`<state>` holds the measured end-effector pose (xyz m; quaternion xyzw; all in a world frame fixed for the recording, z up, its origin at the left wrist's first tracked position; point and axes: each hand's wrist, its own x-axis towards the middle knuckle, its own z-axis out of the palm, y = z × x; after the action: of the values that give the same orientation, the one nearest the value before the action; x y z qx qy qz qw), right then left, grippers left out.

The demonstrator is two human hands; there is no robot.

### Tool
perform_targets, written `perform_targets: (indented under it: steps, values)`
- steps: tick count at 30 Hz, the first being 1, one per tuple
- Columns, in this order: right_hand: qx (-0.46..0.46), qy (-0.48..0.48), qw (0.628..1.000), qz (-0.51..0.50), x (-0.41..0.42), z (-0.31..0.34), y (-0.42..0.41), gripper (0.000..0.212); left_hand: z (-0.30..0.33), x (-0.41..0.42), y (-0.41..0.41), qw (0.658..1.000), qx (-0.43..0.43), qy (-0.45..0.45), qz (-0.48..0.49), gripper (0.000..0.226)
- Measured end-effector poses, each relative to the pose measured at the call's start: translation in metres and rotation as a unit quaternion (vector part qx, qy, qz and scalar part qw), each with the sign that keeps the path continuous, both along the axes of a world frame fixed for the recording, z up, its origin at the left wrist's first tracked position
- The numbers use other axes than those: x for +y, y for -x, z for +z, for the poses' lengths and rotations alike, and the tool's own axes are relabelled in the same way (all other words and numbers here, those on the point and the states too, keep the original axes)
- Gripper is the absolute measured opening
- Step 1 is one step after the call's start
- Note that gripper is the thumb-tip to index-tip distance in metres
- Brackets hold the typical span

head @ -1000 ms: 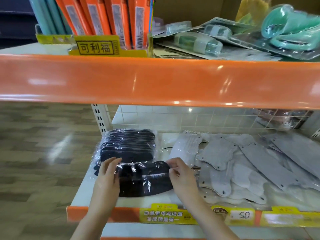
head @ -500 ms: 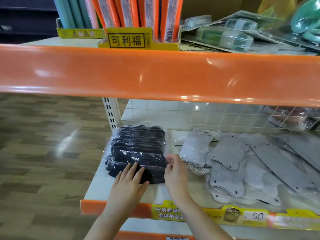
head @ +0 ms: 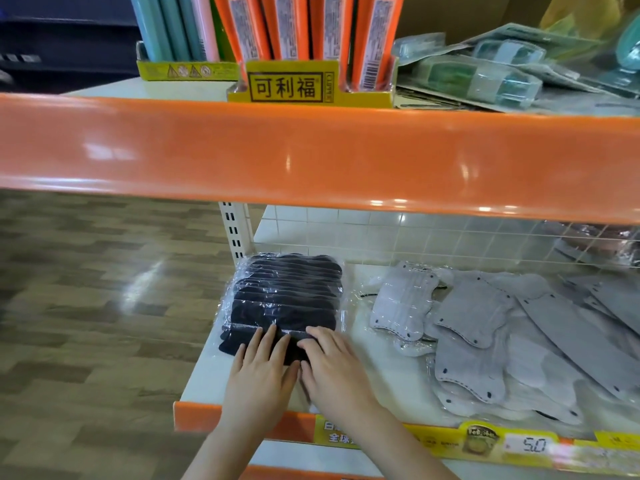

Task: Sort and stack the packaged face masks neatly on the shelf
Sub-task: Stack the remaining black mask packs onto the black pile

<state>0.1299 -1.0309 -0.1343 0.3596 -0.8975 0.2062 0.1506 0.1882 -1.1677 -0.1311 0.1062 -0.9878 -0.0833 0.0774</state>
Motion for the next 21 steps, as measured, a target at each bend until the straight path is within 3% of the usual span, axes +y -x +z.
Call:
perform_targets:
  steps: [5, 10, 17, 21]
  values:
    - [-0.033, -0.062, 0.997, -0.025, -0.004, 0.003, -0.002, 0.045, -0.003, -0.001, 0.004, 1.000, 0.017, 0.012, 0.003, 0.051]
    - [-0.062, -0.079, 0.994, -0.034, -0.004, 0.003, -0.003, 0.048, -0.004, 0.001, 0.010, 0.999, 0.017, 0.028, 0.013, 0.055]
    - [-0.014, 0.005, 0.999, -0.036, 0.011, 0.018, -0.004, 0.030, 0.003, 0.019, 0.018, 0.997, 0.076, -0.017, -0.009, 0.045]
    - [0.020, 0.029, 0.996, -0.086, 0.044, 0.031, -0.003, 0.033, 0.011, 0.047, 0.027, 0.988, 0.127, -0.052, -0.066, 0.039]
